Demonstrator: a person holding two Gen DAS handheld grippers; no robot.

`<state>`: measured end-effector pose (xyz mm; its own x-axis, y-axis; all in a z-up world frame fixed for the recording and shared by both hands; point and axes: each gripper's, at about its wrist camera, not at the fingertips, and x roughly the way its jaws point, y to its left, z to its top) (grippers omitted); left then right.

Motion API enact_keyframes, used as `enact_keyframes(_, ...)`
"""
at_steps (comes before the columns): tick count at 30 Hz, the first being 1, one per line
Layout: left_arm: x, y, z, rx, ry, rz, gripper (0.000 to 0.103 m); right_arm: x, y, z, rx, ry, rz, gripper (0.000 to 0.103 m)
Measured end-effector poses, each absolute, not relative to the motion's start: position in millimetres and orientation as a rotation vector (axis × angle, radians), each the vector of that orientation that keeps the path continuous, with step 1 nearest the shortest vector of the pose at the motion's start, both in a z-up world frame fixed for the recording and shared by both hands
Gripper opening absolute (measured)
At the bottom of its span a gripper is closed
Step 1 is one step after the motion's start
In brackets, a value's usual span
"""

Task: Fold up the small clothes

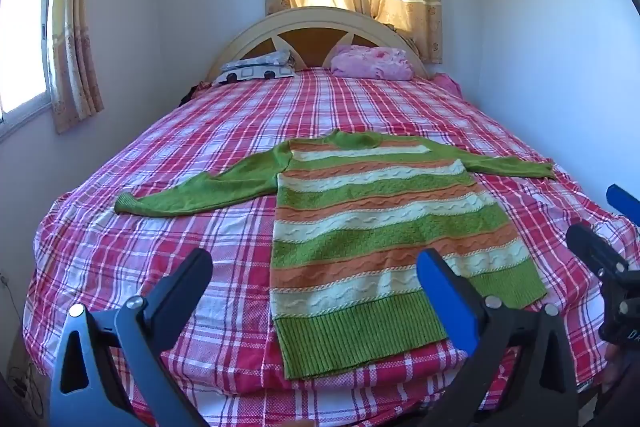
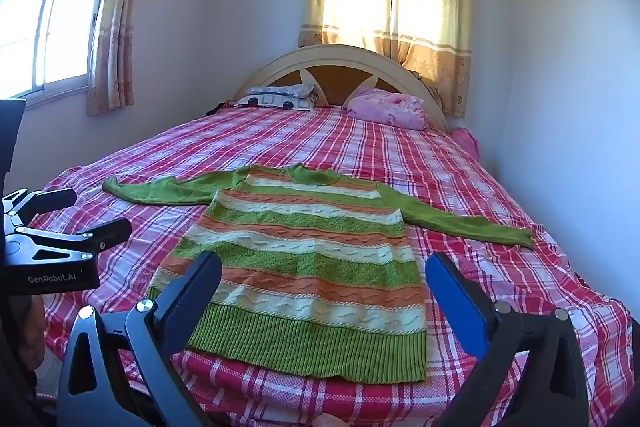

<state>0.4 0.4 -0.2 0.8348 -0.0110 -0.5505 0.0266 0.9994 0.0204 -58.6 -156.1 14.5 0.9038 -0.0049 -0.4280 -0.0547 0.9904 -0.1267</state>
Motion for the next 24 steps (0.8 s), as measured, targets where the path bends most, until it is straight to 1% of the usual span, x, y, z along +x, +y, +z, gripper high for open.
enact_keyframes(9,0.0,-10.5,-1.7,0.038,0.567,-0.008,0.103,-58.3,-155.3,12.3,-0.140,0.447,0.027,0.102)
enact_keyframes(24,-1.3,-1.2,1.6,0.035,0.555,-0.009,0.103,-57.0,-157.2,8.9,-0.135,0.450,0.030,0.102)
